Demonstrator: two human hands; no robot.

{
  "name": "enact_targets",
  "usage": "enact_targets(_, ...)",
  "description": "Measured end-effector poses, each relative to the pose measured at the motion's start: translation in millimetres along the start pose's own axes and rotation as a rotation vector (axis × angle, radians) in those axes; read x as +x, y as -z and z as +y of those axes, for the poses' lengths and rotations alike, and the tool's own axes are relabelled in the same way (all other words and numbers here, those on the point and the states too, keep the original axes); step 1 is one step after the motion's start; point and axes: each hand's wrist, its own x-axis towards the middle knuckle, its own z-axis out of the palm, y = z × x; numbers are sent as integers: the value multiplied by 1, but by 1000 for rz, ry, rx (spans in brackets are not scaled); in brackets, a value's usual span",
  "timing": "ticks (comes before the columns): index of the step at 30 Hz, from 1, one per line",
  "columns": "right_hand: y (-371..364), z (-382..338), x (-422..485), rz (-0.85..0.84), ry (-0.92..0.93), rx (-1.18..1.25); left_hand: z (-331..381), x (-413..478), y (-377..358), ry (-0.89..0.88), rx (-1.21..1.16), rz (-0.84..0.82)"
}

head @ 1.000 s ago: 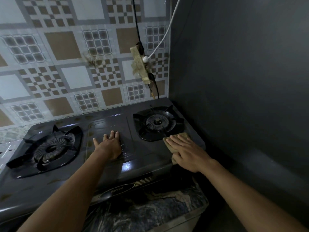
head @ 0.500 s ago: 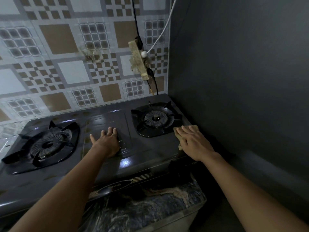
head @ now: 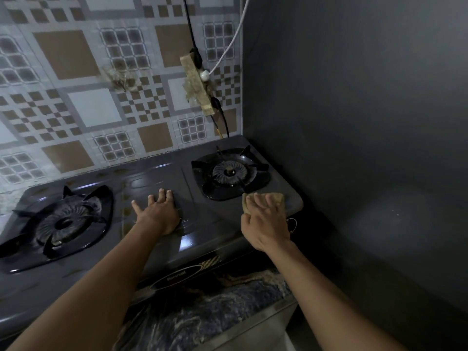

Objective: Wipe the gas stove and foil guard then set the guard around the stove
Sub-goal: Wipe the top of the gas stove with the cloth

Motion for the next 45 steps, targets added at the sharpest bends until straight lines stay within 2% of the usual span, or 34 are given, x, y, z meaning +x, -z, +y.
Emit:
enact_targets(6, -15, -64, -20, -44, 91, 6, -35, -30, -9, -140, -109, 169)
enact_targets(11, -26, -122, -36, -75, 137, -5, -109, -69, 5, -231, -247, 384)
enact_targets(14, -29, -141, -43, -56, 108, -56, -165, -100, 12, -192, -295, 557)
enact_targets(17, -29, -143, -41, -80, 85, -84, -215, -129, 9, -74, -284, 612)
enact_targets(21, -37, -174, -52, -110, 123, -85, -275, -158, -15, 190, -280, 550)
enact_targets(24, -48, -208, -66, -146, 151, -67, -307, -177, -37, 294, -337, 454)
enact_targets(28, -55, -225, -73, -140, 110, -68, -331, -195, -65, 187, -340, 328)
enact_targets(31, -53, -233, -76, -172, 108, -60, -337, -197, -73, 131, -373, 333)
enact_targets(35, -63, -278, -101, -177, 258, -44, -334, -197, -71, 89, -377, 368)
enact_targets(39, -81, -336, -119, -196, 367, -21, -341, -195, -74, 60, -371, 331)
enact_targets(45, -100, -415, -140, -223, 579, 28, -363, -197, -83, 100, -474, 327)
